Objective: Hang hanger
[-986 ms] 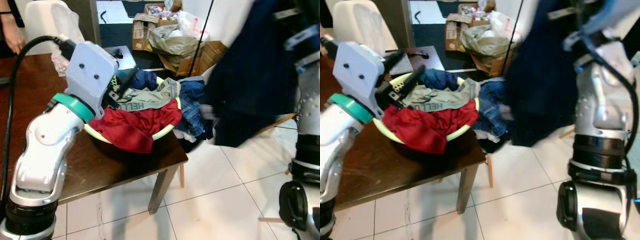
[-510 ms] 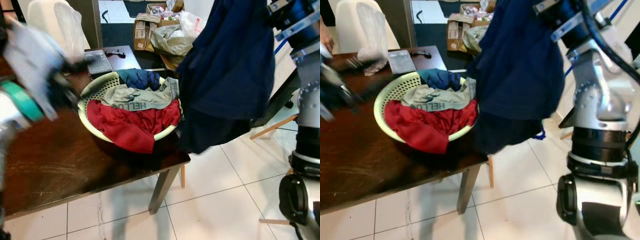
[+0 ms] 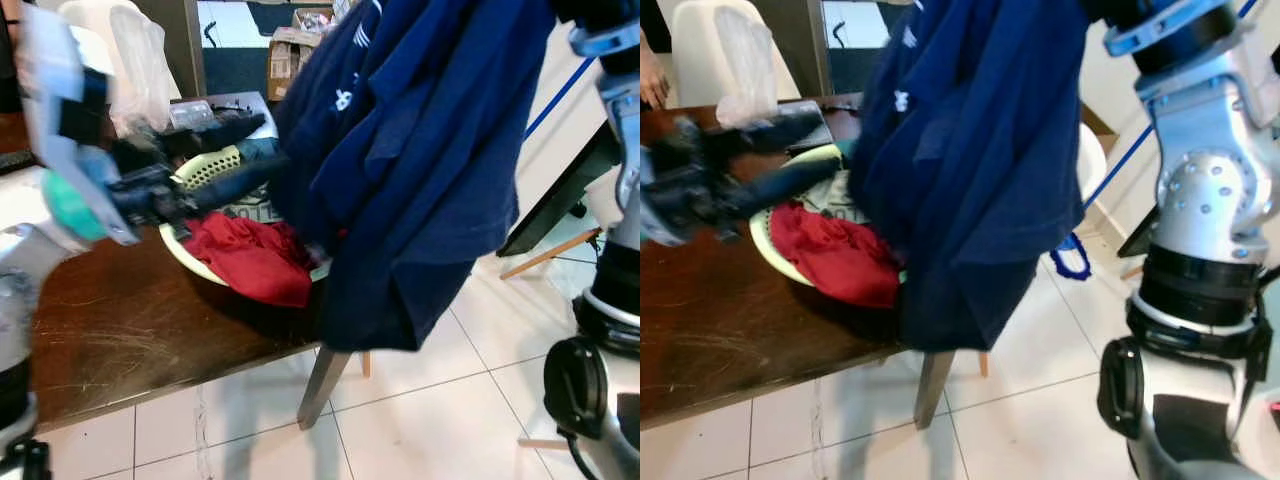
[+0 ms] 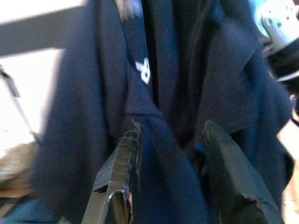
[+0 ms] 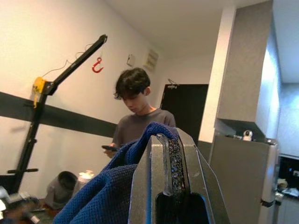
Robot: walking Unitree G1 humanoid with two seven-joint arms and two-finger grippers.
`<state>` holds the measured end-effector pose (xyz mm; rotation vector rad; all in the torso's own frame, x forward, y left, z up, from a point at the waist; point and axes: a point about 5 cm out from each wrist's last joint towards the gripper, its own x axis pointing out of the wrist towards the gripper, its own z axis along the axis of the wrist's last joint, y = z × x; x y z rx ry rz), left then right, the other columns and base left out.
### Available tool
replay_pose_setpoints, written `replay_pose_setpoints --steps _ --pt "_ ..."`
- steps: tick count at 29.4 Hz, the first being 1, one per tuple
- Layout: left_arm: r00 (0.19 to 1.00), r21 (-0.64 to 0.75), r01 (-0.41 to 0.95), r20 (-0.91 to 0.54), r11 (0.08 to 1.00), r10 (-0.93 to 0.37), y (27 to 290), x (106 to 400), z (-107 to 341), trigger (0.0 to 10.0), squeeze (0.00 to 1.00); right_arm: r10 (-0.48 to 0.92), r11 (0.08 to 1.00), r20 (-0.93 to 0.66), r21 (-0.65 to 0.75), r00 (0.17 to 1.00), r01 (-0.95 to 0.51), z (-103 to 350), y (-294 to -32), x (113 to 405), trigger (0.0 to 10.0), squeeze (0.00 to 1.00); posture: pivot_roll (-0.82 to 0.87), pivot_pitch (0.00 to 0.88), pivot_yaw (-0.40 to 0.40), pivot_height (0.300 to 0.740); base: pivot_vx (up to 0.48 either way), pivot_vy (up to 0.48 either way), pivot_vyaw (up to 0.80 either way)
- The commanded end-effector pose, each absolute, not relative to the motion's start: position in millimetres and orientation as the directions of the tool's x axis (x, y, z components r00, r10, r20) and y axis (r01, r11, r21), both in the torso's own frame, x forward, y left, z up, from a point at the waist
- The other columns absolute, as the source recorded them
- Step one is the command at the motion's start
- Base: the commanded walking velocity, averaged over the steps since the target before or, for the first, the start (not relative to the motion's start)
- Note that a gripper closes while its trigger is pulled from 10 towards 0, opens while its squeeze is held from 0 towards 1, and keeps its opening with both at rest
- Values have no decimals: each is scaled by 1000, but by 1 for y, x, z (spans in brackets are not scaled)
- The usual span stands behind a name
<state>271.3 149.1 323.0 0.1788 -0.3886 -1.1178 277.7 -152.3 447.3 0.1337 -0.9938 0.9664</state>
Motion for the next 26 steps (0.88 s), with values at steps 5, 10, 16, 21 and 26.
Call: replay_pose_setpoints --steps 5,10,16,21,26 --pt "334 367 852 172 375 -927 130 273 320 10000 0 621 574 775 -345 120 -743 460 -151 261 10000 0 83 36 8 740 0 0 0" --pt "294 374 864 170 338 -940 123 268 321 10000 0 624 571 771 -340 126 -747 460 -151 261 10000 0 86 38 7 740 0 0 0" --pt "210 416 872 156 257 -965 99 255 316 10000 0 631 578 762 -332 150 -746 456 -146 265 10000 0 81 43 7 740 0 0 0" --pt "225 436 853 188 287 -956 94 257 319 10000 0 635 583 754 -323 170 -745 453 -144 267 10000 0 83 46 5 740 0 0 0" --pt "357 441 798 204 411 -912 97 276 316 10000 0 636 570 755 -320 160 -757 452 -142 266 10000 0 80 46 6 740 0 0 0"
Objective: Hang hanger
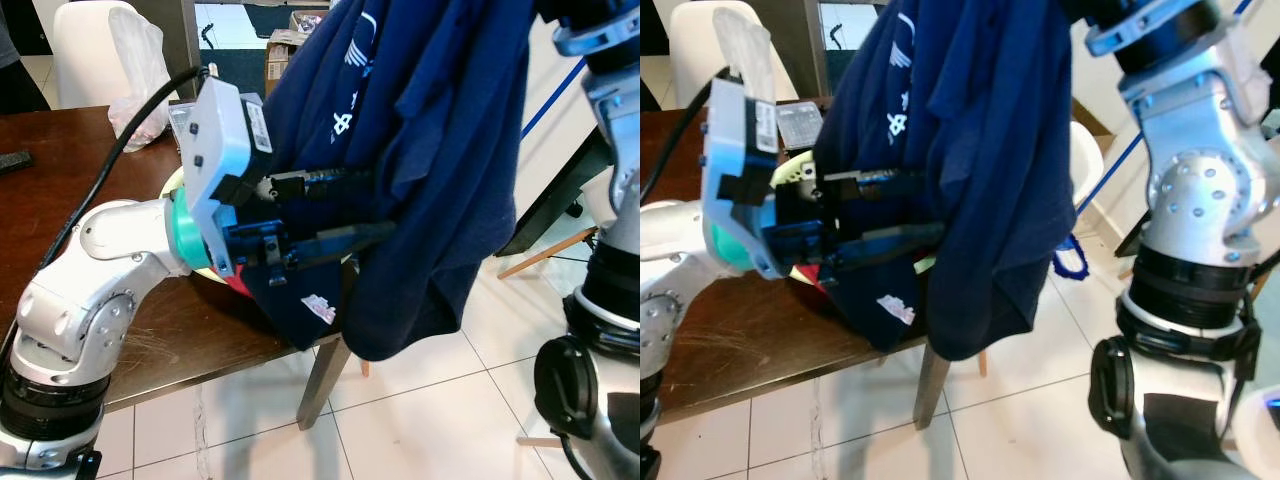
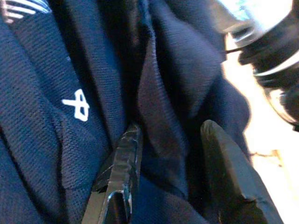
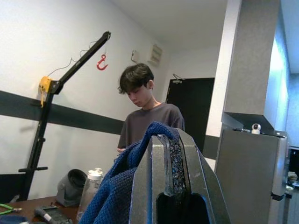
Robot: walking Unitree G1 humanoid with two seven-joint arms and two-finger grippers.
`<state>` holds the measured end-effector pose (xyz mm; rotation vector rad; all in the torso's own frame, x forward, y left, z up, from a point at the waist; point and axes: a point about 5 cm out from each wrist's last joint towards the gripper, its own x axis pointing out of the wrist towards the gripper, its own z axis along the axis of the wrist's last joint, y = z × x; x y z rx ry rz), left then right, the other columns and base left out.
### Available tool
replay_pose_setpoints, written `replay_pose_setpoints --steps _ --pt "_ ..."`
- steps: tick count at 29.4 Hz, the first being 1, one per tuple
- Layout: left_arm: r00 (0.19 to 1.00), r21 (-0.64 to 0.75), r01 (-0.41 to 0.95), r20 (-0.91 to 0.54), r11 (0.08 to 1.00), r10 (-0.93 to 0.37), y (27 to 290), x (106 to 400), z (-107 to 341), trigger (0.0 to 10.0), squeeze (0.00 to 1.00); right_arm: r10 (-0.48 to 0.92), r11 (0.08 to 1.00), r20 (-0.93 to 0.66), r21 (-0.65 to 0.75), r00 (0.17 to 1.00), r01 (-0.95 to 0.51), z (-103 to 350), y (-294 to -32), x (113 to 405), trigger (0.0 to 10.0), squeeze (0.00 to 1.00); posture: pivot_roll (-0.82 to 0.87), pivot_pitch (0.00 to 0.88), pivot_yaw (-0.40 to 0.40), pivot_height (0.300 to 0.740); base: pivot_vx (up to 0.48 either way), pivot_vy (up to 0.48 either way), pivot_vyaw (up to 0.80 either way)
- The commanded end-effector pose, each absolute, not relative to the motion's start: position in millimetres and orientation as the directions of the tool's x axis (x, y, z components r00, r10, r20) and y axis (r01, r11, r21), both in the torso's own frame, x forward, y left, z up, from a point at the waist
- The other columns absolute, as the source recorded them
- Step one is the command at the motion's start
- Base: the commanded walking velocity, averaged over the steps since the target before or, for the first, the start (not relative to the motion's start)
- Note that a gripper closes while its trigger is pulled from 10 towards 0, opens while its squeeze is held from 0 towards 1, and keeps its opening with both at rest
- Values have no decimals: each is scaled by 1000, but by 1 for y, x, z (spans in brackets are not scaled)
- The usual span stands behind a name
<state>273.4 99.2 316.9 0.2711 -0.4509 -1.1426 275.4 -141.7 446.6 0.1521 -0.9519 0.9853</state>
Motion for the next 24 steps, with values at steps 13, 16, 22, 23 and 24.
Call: replay_pose_setpoints --steps 13,16,22,23,24 --pt "497 426 696 294 578 -816 104 298 324 0 0 635 567 757 -317 158 -760 451 -140 265 10000 0 84 45 5 740 0 0 0" --pt "495 423 694 308 583 -813 105 297 326 0 0 635 574 755 -317 166 -755 450 -140 266 10000 0 86 45 5 740 0 0 0" --pt "531 409 592 451 695 -717 126 285 353 0 0 648 685 675 -313 353 -658 421 -142 294 10000 0 94 39 9 740 0 0 0" --pt "531 409 592 451 695 -717 126 285 353 0 0 648 685 675 -313 353 -658 421 -142 294 10000 0 94 39 9 740 0 0 0" --pt "535 406 569 477 715 -697 131 282 358 0 0 638 728 639 -322 428 -605 410 -144 305 10000 0 95 38 8 740 0 0 0"
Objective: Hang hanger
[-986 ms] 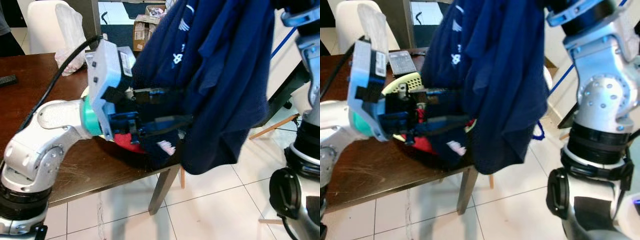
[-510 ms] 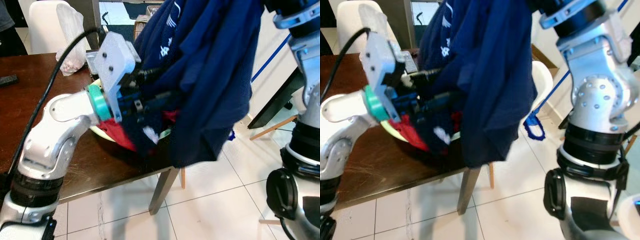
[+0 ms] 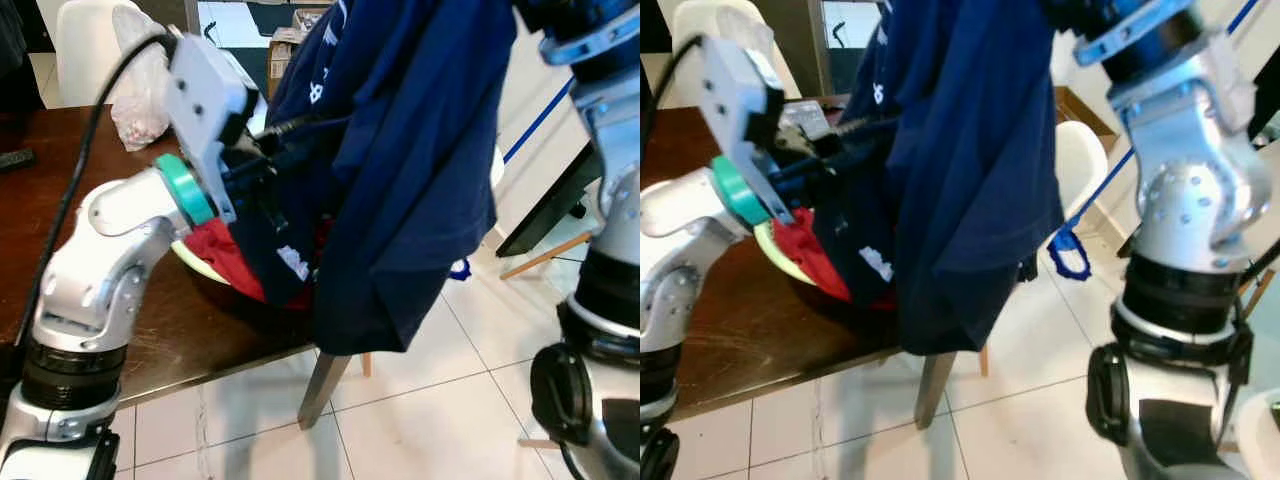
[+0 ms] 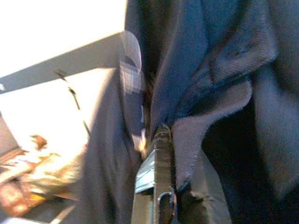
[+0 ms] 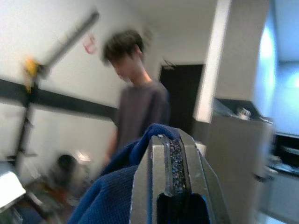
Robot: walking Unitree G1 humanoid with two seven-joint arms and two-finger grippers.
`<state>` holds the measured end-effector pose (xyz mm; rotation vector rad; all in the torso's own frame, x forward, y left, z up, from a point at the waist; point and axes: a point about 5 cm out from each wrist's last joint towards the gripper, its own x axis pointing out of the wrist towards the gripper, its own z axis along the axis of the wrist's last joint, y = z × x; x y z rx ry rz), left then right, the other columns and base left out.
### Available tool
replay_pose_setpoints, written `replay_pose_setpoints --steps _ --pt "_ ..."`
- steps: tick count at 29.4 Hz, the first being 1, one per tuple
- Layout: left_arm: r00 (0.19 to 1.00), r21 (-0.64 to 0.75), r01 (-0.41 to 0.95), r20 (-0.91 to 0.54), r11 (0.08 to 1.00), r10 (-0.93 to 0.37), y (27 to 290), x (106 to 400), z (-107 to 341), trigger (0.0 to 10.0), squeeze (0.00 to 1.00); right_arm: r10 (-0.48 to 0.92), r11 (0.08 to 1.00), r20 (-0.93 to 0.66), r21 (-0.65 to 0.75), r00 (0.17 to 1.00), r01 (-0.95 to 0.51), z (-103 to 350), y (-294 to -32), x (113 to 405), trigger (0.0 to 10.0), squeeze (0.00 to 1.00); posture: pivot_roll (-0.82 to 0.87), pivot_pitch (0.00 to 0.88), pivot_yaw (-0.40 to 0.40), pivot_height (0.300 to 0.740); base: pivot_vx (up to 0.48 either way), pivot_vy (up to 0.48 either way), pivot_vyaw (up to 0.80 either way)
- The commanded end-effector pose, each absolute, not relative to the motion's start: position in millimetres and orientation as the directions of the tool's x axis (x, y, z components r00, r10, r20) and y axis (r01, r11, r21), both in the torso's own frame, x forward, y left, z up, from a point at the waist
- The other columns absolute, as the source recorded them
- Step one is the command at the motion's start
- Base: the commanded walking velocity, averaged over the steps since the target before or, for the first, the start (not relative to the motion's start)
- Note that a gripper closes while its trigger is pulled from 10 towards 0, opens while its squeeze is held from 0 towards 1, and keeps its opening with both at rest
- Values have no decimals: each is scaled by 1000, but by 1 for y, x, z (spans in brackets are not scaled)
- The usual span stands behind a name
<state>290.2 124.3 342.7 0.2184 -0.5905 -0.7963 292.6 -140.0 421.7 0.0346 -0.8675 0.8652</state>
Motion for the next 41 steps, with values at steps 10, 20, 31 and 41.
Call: replay_pose_setpoints --steps 10,20,31,41 --pt "475 414 573 536 707 -698 135 260 377 0 0 418 898 415 -325 808 -297 330 -159 363 10000 0 116 34 1 740 0 0 0" --pt "640 404 142 659 904 -395 186 292 417 0 0 134 991 575 -102 807 -91 338 -201 355 10000 0 97 30 21 740 0 0 0" --pt "521 468 17 750 883 -407 165 293 443 0 0 119 973 712 55 692 -224 350 -198 325 10000 0 89 34 32 740 0 0 0" --pt "442 490 57 769 870 -462 136 305 457 0 0 47 978 740 101 671 -180 363 -203 319 10000 0 70 29 46 740 0 0 0"
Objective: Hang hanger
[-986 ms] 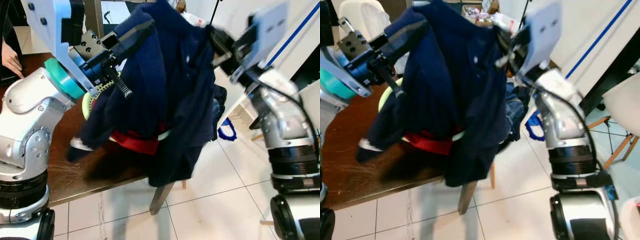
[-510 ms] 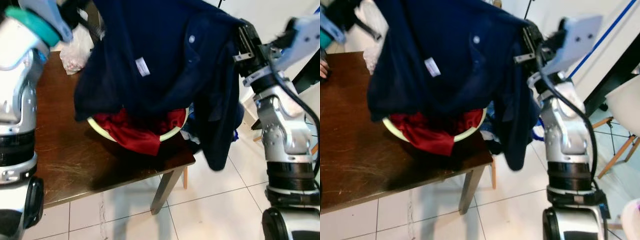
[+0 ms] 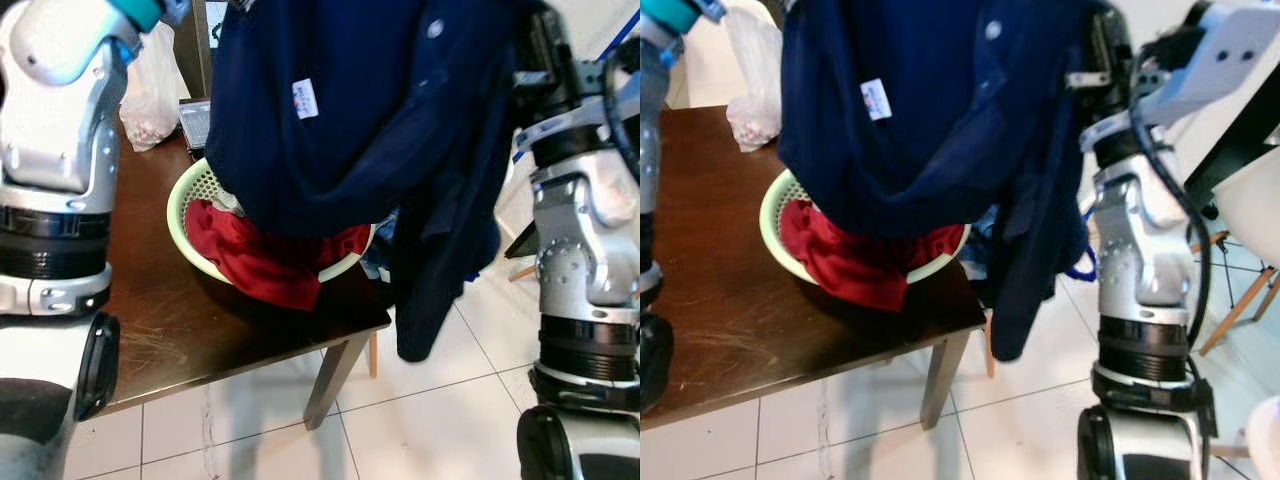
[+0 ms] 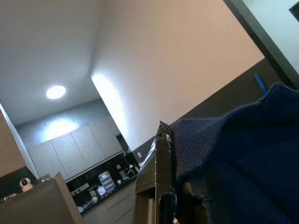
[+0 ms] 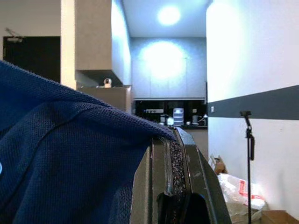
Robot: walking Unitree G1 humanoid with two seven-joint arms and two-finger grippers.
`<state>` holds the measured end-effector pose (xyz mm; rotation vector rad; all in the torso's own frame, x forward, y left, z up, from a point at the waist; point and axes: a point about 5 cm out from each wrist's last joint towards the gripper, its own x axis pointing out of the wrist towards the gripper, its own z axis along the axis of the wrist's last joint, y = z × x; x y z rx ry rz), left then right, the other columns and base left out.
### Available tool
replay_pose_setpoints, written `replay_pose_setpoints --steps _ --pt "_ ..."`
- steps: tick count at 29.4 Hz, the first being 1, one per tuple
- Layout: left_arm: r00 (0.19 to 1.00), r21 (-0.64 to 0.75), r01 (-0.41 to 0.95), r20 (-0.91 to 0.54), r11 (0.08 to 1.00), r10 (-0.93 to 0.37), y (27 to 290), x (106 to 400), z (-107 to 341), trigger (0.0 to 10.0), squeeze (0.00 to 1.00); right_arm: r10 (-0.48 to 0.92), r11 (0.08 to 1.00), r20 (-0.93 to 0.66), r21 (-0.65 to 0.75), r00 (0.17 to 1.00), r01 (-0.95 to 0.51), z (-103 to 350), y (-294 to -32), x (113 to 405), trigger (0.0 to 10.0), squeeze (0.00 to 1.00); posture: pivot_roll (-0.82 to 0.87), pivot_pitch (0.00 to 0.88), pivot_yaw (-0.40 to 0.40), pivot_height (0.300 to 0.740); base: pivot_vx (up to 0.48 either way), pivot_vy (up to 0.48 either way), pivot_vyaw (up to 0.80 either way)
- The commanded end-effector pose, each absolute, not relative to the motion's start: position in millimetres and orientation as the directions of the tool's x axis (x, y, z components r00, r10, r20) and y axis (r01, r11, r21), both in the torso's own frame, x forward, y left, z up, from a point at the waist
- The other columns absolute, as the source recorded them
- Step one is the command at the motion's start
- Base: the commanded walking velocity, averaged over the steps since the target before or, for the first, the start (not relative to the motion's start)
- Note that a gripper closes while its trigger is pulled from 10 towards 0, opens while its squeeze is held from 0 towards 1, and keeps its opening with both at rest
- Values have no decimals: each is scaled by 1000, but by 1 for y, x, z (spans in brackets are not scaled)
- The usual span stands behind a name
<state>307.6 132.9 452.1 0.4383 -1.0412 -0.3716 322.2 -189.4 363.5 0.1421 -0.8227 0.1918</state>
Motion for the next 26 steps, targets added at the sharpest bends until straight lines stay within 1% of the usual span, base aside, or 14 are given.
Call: replay_pose_setpoints --steps 1,3,4,5,7,14,18,22,26 --pt "455 490 83 756 868 -470 130 311 453 0 0 41 977 726 115 686 -180 358 -203 320 10000 0 70 29 46 740 0 0 0" --pt "455 490 83 756 868 -470 130 311 453 0 0 41 977 726 115 686 -180 358 -203 320 10000 0 70 29 46 740 0 0 0" --pt "529 445 121 728 887 -437 128 322 430 0 0 44 983 695 97 718 -154 343 -198 320 10000 0 67 39 41 740 0 0 0" --pt "556 425 129 717 896 -421 128 326 421 0 0 43 986 683 88 729 -141 337 -196 320 10000 0 67 39 41 740 0 0 0" --pt "598 420 138 686 897 -413 123 329 397 0 0 8 985 662 125 750 -121 325 -193 320 10000 0 64 43 35 740 0 0 0" --pt "600 438 135 678 889 -425 111 321 372 0 0 -25 978 647 175 762 -116 317 -190 319 10000 0 67 47 31 740 0 0 0" --pt "585 439 133 689 888 -428 108 319 372 0 0 -31 978 648 175 761 -110 318 -188 318 10000 0 68 46 31 740 0 0 0" --pt "529 461 90 729 883 -435 106 310 389 0 0 -28 976 653 182 757 -120 323 -183 318 10000 0 64 39 33 740 0 0 -702" --pt "516 469 90 732 878 -444 102 313 394 0 0 -34 977 655 180 755 -112 324 -182 317 10000 0 61 38 37 740 0 0 -800"
